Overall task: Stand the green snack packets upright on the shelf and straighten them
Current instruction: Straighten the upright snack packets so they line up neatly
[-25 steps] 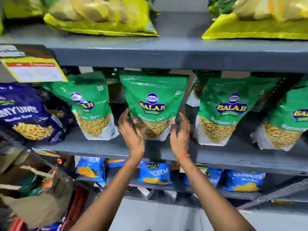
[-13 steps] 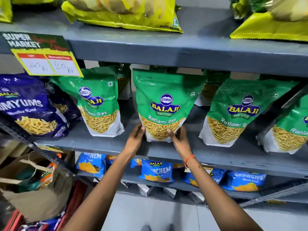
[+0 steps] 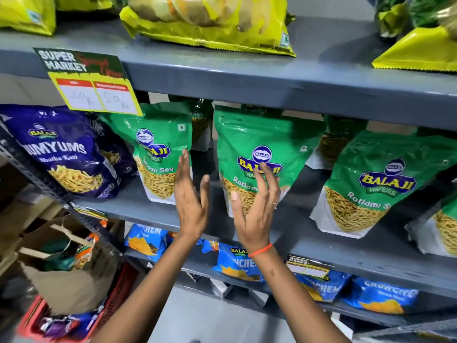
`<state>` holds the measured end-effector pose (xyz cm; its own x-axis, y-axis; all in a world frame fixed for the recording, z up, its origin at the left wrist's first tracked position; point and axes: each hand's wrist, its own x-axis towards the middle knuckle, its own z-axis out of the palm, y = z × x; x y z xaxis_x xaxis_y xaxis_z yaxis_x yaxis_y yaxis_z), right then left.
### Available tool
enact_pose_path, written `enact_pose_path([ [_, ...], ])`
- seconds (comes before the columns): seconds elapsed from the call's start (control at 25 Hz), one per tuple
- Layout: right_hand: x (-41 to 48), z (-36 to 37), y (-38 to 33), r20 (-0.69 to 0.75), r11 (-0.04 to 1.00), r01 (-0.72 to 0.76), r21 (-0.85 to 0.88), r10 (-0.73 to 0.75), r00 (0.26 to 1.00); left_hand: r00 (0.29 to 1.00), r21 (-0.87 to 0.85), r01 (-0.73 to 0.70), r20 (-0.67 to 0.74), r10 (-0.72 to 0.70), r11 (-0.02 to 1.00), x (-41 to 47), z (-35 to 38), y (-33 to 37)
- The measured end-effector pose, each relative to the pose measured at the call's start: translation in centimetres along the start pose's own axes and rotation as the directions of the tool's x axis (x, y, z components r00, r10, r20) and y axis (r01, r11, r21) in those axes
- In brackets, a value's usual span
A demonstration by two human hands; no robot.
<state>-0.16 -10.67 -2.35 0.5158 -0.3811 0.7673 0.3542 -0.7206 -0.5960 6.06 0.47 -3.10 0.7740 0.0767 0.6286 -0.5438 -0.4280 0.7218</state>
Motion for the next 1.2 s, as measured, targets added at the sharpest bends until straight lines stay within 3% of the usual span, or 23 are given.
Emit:
enact_pose_path([
  [0.12, 0.1, 3.0, -1.8, 0.066, 0.995, 0.071, 0.072, -0.076, 0.995, 0.999, 0.092, -0.037, -0.032, 0.04, 0.995, 1.6, -2.2, -1.8],
  [0.32, -0.7, 9.5, -4.1, 0.239, 0.992, -0.048, 0.118, 0.019, 0.971, 0.989, 0.173, 0.114, 0.076, -0.129, 0.978, 3.6, -6.7, -7.5],
  [0.4, -1.1, 12.1, -3.7, 0.3, 0.976, -0.208, 0.068, 0.179, 0.937, 0.964, 0.042, 0.216, 0.148, -0.22, 0.975, 4.2, -8.3, -9.5],
  [0.52, -1.4, 14.6, -3.0, 0.404, 0.821, -0.565, 0.081, 0.491, 0.772, 0.91, -0.164, 0.396, 0.204, -0.362, 0.903, 6.0, -9.9, -11.9],
  [0.6, -1.4, 15.6, -2.5, 0.358, 0.759, -0.644, 0.1, 0.576, 0.735, 0.893, -0.239, 0.448, 0.157, -0.421, 0.862, 7.5, -10.5, -12.8],
  [0.76, -0.9, 16.3, -2.4, 0.171, 0.761, -0.646, 0.069, 0.628, 0.759, 0.872, -0.302, 0.486, 0.108, -0.477, 0.82, 9.3, -10.5, -13.4],
  [0.92, -0.6, 16.2, -2.0, 0.232, 0.788, -0.615, 0.026, 0.594, 0.771, 0.865, -0.412, 0.495, 0.158, -0.475, 0.765, 9.7, -9.9, -13.4],
  [1.04, -0.9, 16.3, -1.7, 0.16, 0.77, -0.636, 0.056, 0.622, 0.767, 0.851, -0.47, 0.519, 0.201, -0.486, 0.714, 9.6, -9.9, -13.9],
  [1.12, -0.9, 16.5, -1.9, 0.156, 0.739, -0.664, 0.116, 0.647, 0.747, 0.825, -0.47, 0.557, 0.214, -0.524, 0.685, 9.6, -9.9, -14.3],
  [1.2, -1.1, 16.4, -2.0, 0.281, 0.649, -0.736, 0.196, 0.682, 0.676, 0.78, -0.441, 0.623, 0.29, -0.555, 0.646, 8.9, -9.4, -14.9],
])
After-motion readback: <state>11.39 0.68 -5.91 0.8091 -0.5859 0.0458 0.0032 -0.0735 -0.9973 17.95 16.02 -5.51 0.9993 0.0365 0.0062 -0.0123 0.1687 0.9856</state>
